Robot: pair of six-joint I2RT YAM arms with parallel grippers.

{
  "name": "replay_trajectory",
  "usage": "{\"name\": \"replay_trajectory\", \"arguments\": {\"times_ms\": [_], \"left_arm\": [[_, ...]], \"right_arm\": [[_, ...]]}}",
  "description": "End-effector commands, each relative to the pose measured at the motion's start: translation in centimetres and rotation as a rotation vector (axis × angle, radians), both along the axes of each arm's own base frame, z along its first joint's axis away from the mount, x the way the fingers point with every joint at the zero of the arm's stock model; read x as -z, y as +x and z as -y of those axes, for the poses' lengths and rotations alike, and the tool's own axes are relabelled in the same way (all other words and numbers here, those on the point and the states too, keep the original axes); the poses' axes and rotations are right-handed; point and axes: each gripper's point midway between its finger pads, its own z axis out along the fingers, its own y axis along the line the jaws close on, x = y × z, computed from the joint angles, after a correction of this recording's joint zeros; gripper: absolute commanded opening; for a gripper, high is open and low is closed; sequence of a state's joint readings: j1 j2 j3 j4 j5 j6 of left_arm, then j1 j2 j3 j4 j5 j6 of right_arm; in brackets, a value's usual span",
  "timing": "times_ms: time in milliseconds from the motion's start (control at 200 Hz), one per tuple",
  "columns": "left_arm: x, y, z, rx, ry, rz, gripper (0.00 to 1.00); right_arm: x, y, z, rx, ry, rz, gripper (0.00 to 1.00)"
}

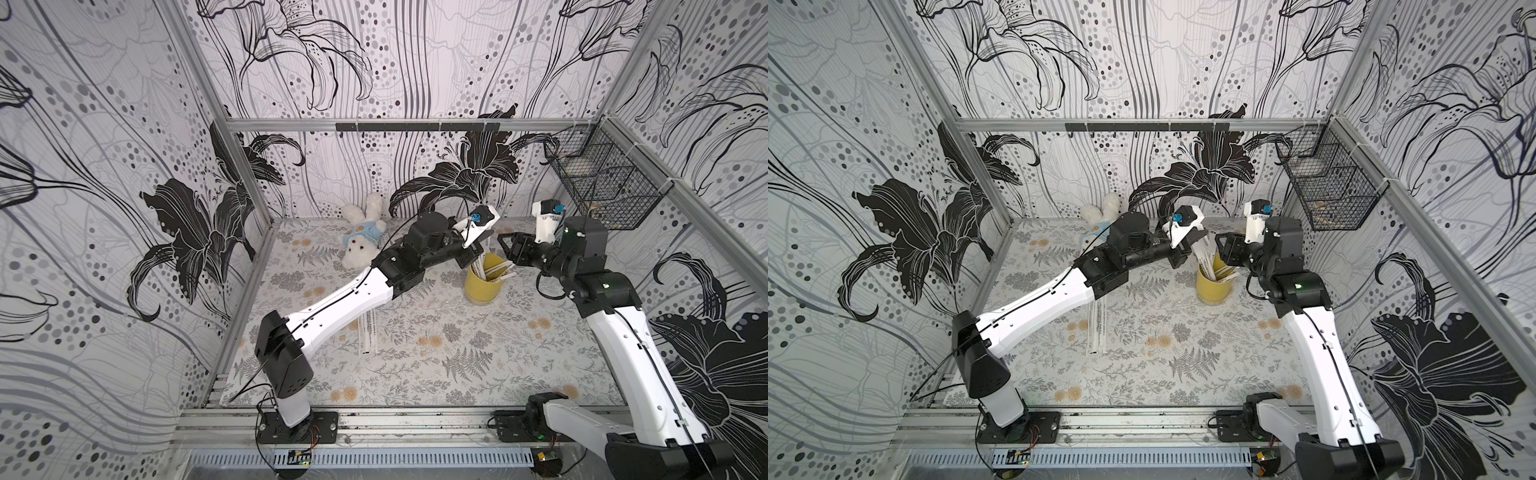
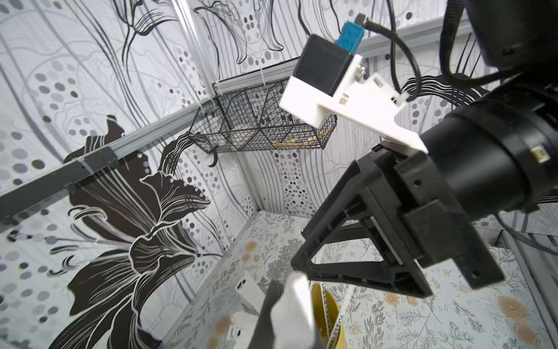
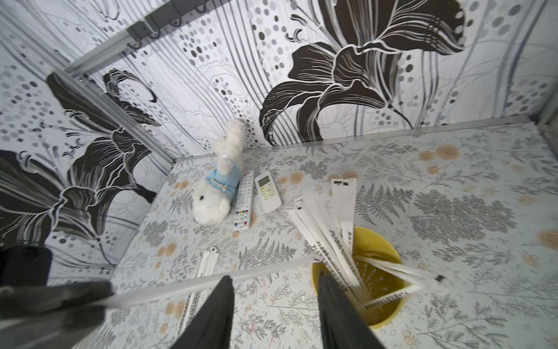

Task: Take the straws out of the storage container
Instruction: Pick up the straw from the container, then place the straw at the center of the board.

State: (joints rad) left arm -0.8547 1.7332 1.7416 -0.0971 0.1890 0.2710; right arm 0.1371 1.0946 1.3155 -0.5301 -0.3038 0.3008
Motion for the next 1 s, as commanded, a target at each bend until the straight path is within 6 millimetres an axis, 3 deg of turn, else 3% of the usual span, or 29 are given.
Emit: {"name": "replay_trajectory", "arguments": {"times_ms": [0, 310, 481, 596, 691, 846, 992], "left_arm": [[-1.1, -0.7, -3.2, -0.097, 0.021, -0.101, 0.0], [5.4, -4.1, -11.5, -0.269, 0.186, -0.403, 0.0], [10.6, -3.8, -17.5, -0.356, 0.253, -0.608, 0.0], [14.7, -2.6, -21.4, -0.421, 0.288, -0.752, 0.0], [18.1, -1.9, -23.4, -0.407, 0.313, -0.915, 0.0], [23.6, -1.6, -25.0, -0.357, 0.381, -1.149, 0.0], [26.8, -1.1, -25.0, -0.313, 0.406, -1.276, 0.0]], "right_arm": [[-1.2, -1.1, -3.4, -0.181, 0.029, 0.042, 0.49], [1.5, -4.2, -13.0, -0.537, 0.047, 0.029, 0.5], [4.2, -5.2, -17.4, -0.654, 0.052, -0.022, 0.51], [5.8, -4.6, -18.5, -0.646, 0.077, -0.071, 0.51], [7.6, -3.4, -18.5, -0.592, 0.071, -0.127, 0.51], [9.8, -2.5, -18.7, -0.56, 0.059, -0.197, 0.51], [11.4, -2.4, -19.0, -0.565, 0.055, -0.245, 0.51]]}}
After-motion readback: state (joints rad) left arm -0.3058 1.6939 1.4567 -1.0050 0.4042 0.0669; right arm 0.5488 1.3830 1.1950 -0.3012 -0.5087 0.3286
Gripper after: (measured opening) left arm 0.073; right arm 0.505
